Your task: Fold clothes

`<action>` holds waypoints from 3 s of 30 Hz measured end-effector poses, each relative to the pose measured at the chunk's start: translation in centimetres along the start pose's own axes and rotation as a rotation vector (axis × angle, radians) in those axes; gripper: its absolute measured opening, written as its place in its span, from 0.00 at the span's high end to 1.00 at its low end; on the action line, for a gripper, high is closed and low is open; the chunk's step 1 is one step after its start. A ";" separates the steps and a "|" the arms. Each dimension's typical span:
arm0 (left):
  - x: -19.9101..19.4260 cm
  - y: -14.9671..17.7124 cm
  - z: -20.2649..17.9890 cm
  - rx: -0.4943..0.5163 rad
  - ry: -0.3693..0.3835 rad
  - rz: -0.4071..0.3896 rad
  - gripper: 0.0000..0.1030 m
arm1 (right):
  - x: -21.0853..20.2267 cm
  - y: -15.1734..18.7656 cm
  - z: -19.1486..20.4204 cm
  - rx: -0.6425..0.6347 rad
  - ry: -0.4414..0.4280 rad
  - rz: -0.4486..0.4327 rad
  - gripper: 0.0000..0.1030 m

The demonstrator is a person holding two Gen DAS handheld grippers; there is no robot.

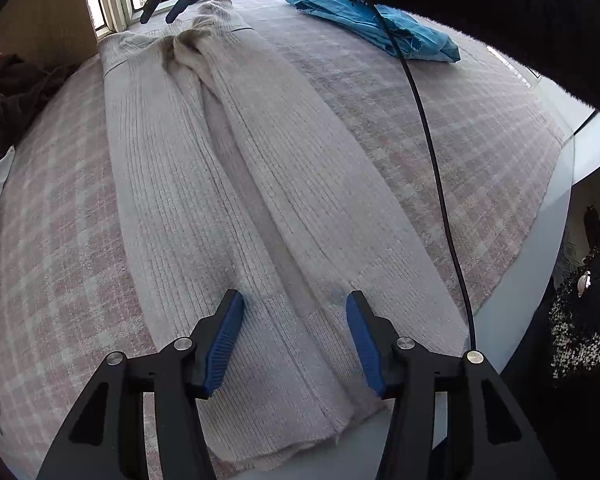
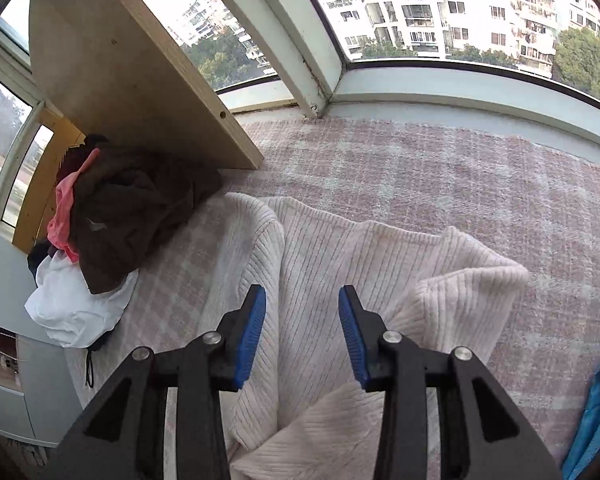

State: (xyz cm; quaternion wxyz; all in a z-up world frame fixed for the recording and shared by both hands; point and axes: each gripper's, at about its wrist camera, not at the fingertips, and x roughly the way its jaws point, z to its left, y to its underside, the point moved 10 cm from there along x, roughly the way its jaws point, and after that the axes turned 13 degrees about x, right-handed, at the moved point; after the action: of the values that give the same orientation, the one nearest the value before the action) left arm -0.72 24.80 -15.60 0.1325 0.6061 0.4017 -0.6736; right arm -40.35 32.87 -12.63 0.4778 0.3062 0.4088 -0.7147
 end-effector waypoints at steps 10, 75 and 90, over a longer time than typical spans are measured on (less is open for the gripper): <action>-0.2 0.1 0.5 -0.019 0.049 -0.013 0.50 | -1.4 1.1 -10.3 0.127 0.015 0.011 0.60; -1.3 4.0 -0.4 0.071 -0.104 0.062 0.56 | 6.6 6.6 6.1 -0.145 -0.084 0.247 0.76; -4.7 6.4 1.3 0.084 -0.113 0.098 0.92 | 5.8 6.8 3.3 -0.013 -0.111 0.258 0.90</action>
State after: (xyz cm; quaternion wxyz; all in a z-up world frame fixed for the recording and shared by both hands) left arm 3.67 18.33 -13.71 0.1622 0.5912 0.3345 -0.7157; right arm -36.23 26.09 -17.85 0.5893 0.3133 0.3437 -0.6607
